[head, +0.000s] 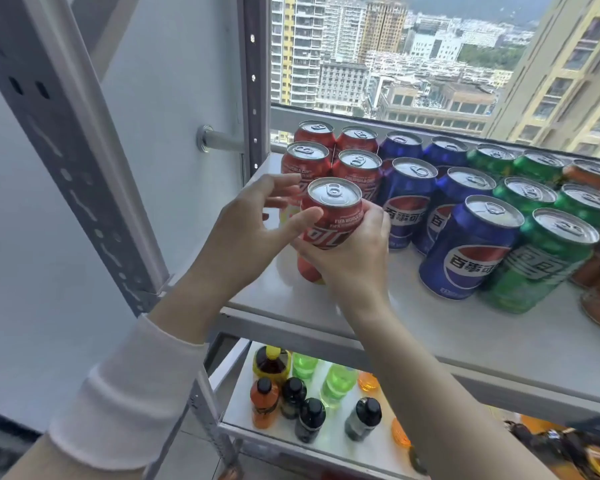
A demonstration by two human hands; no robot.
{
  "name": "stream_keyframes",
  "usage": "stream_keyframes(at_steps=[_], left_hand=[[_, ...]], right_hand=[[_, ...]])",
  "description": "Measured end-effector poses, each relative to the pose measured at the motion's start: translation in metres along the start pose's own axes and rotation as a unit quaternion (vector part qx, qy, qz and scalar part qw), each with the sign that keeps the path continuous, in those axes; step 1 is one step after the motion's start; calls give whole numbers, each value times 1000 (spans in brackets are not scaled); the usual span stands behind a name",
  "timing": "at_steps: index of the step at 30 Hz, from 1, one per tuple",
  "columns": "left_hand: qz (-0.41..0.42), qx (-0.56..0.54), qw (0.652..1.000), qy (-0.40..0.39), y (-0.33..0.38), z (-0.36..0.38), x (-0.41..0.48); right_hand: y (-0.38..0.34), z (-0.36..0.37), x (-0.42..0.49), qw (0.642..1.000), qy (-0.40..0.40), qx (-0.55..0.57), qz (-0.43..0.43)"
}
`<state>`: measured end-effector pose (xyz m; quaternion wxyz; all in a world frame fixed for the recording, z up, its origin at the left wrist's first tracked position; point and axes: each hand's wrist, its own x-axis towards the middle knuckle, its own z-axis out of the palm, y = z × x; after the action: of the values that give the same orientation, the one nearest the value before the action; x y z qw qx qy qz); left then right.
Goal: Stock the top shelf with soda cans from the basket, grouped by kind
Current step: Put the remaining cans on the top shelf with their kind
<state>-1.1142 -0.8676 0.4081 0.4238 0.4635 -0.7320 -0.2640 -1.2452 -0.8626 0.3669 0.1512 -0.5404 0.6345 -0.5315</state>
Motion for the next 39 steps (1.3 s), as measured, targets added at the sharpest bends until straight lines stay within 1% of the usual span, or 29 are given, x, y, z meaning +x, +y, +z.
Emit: stream_keyframes(at_steps=[8,11,14,17,21,32,37,39], left_hand=[[14,88,995,-32,3,-6,31],[22,86,996,-32,4,-11,39],[18,95,995,-27,2,-15,42],[5,83,996,-19,-3,-18,45],[0,76,997,-18,-4,-17,45],[-13,28,999,-8,-13,-11,40],[-10,-6,1000,8,-18,-1,31],[-24,-20,999,21,-22,5,25]], right_hand=[[-13,28,6,1000,-23,13,2],[-10,16,8,997,-73,-4,2],[2,-12,7,995,-87,-40,-10],[14,-37,2,995,-82,-59,-7],[25,-49,-3,995,-77,-64,4],[30,-44,-9,996,-67,-66,0],[29,-44,-13,995,-66,-74,-12],[28,-45,-16,995,-62,-80,-20]])
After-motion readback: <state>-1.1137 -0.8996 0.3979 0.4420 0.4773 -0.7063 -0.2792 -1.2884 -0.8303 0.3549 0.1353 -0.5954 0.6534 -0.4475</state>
